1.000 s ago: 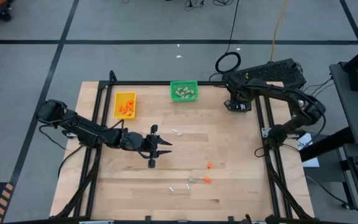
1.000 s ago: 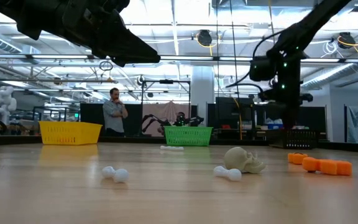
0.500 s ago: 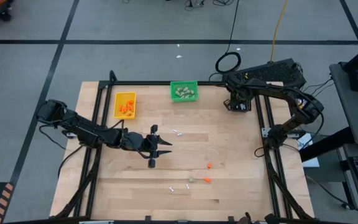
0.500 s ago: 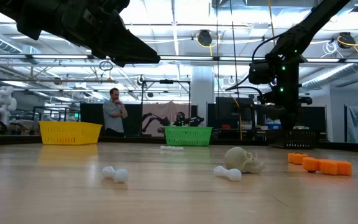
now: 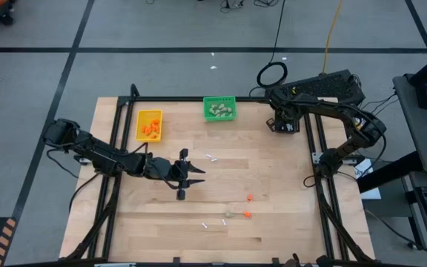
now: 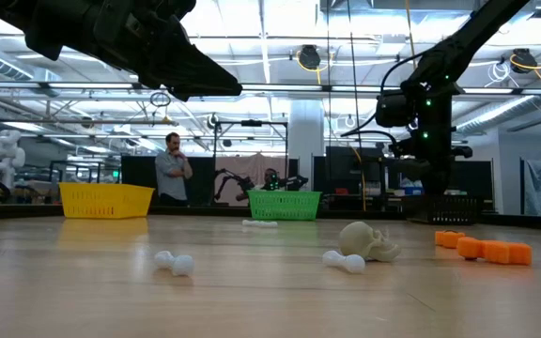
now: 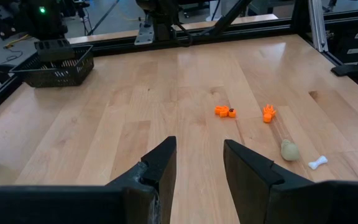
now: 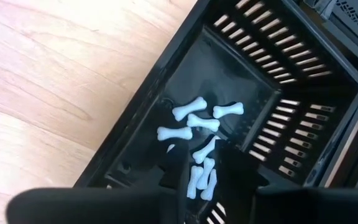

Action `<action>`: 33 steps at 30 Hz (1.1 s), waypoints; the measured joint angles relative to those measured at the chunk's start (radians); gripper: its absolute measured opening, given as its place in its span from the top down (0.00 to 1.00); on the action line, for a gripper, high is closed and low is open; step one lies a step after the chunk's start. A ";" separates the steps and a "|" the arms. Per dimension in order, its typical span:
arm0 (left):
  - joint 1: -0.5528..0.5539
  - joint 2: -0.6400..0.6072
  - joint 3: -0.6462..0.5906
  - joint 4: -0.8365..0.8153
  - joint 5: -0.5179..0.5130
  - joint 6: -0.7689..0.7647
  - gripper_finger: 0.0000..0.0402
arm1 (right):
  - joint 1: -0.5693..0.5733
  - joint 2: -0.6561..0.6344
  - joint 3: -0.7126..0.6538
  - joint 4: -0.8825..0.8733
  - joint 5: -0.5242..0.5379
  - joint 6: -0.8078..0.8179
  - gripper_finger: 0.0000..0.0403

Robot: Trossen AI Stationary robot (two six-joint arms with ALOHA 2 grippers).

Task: Sort Halloween decoration
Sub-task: Put the orange skeleton toy into the yellow bin

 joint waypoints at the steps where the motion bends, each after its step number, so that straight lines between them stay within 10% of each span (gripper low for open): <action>1: 0.000 0.000 0.000 0.000 0.000 0.000 0.67 | 0.000 0.000 0.000 -0.003 0.000 0.000 0.83; 17: 0.000 0.000 0.000 -0.001 0.000 0.000 0.67 | 0.127 -0.336 -0.001 -0.108 0.022 0.049 0.80; 33: 0.000 0.000 0.000 0.002 0.000 -0.002 0.67 | 0.683 -0.475 -0.001 -0.120 -0.028 0.121 0.80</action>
